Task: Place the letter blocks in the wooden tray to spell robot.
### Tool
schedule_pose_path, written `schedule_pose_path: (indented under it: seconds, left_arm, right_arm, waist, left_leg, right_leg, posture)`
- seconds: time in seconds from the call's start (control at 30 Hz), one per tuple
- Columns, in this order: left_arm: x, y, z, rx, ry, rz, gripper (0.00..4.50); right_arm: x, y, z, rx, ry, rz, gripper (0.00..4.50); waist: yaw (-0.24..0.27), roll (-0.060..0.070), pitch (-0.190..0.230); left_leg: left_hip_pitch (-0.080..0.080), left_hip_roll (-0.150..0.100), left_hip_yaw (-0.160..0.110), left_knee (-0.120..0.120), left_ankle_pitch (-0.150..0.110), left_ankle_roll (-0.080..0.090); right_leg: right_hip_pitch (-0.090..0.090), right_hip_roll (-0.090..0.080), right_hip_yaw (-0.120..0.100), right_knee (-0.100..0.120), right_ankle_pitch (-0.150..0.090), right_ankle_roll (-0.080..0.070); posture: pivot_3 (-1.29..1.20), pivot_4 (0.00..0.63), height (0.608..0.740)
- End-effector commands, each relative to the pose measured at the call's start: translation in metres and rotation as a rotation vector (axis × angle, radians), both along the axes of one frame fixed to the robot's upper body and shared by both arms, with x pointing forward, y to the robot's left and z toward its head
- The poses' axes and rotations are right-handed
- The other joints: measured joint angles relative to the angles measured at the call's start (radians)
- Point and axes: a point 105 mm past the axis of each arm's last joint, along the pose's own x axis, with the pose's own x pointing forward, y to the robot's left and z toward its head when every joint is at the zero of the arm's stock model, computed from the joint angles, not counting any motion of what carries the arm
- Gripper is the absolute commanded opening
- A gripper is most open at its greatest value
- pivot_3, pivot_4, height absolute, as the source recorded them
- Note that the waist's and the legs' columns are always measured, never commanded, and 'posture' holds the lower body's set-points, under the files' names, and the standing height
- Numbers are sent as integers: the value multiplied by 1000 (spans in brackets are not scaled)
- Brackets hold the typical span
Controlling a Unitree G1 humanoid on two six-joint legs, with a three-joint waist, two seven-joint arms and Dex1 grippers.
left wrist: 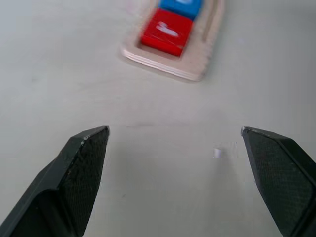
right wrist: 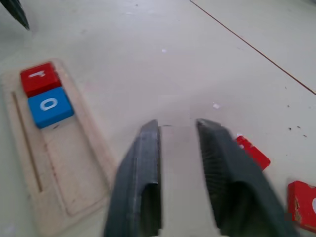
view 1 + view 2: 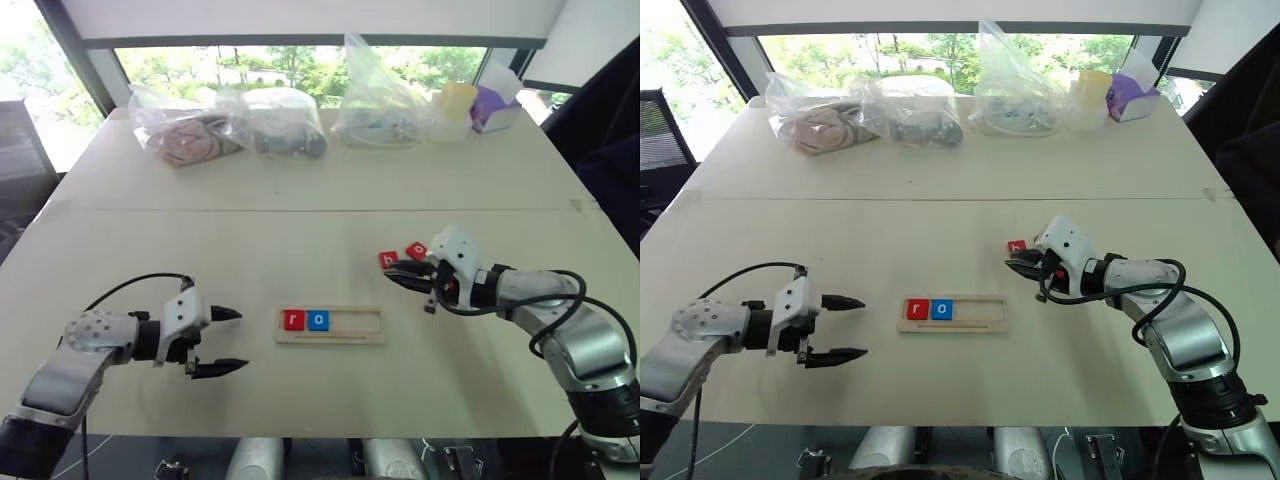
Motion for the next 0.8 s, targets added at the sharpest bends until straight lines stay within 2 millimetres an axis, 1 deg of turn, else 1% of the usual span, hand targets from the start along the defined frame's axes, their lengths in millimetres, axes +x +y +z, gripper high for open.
schedule_pose_path:
  seconds: [0.03,0.1,0.13,0.23,0.33,0.47,0.57,0.63,0.8]
  left_arm:
    - [6,-4,33,-85,-76,62,4500]
    - [9,-6,48,-132,-121,110,4500]
    - [8,-6,51,-143,-134,123,4500]
    - [7,-7,52,-149,-141,138,4500]
    - [4,-5,45,-136,-131,141,4500]
    - [7,-8,45,-131,-139,145,4500]
    - [8,-12,47,-128,-146,142,4500]
    - [8,-14,49,-124,-152,140,4500]
    - [10,-17,53,-121,-163,141,4500]
  right_arm:
    - [6,3,6,12,-20,-48,2938]
    - [15,6,3,30,4,-151,3995]
    - [21,8,1,31,7,-220,4435]
    - [29,8,-1,31,15,-349,4435]
    - [34,7,1,7,-15,-497,4435]
    - [39,2,1,9,-1,-608,4435]
    - [41,2,0,8,17,-637,4435]
    - [38,7,-4,7,37,-632,4435]
    - [32,10,-15,4,87,-641,4435]
  waist:
    - [1,0,0]
    - [0,0,0]
    - [-1,0,0]
    - [-4,0,0]
    - [-5,0,0]
    - [-1,0,0]
    - [-2,0,0]
    - [-3,0,0]
    - [-5,0,0]
  left_leg:
    - [0,0,0,0,0,0]
    - [0,-1,1,0,0,0]
    - [-1,-1,1,0,0,0]
    - [-1,-1,1,-1,0,0]
    - [-1,-1,1,-2,0,0]
    - [-1,-1,1,-2,0,0]
    - [-1,-1,1,-1,0,0]
    - [-1,-1,2,-1,0,0]
    - [-1,-1,2,-2,0,0]
  right_leg:
    - [0,0,0,0,0,0]
    - [0,-1,0,-1,0,0]
    - [0,-1,0,-1,0,1]
    - [-1,-1,1,0,0,0]
    - [-2,0,1,0,0,0]
    - [-2,0,1,0,0,0]
    - [-2,0,1,0,0,0]
    - [-2,-1,1,0,0,0]
    - [-2,0,1,0,0,0]
  posture:
    - [0,150,740]
    - [0,150,740]
    - [0,150,740]
    - [0,150,740]
    - [0,150,740]
    - [0,150,740]
    - [0,150,740]
    - [0,150,740]
    - [0,150,740]
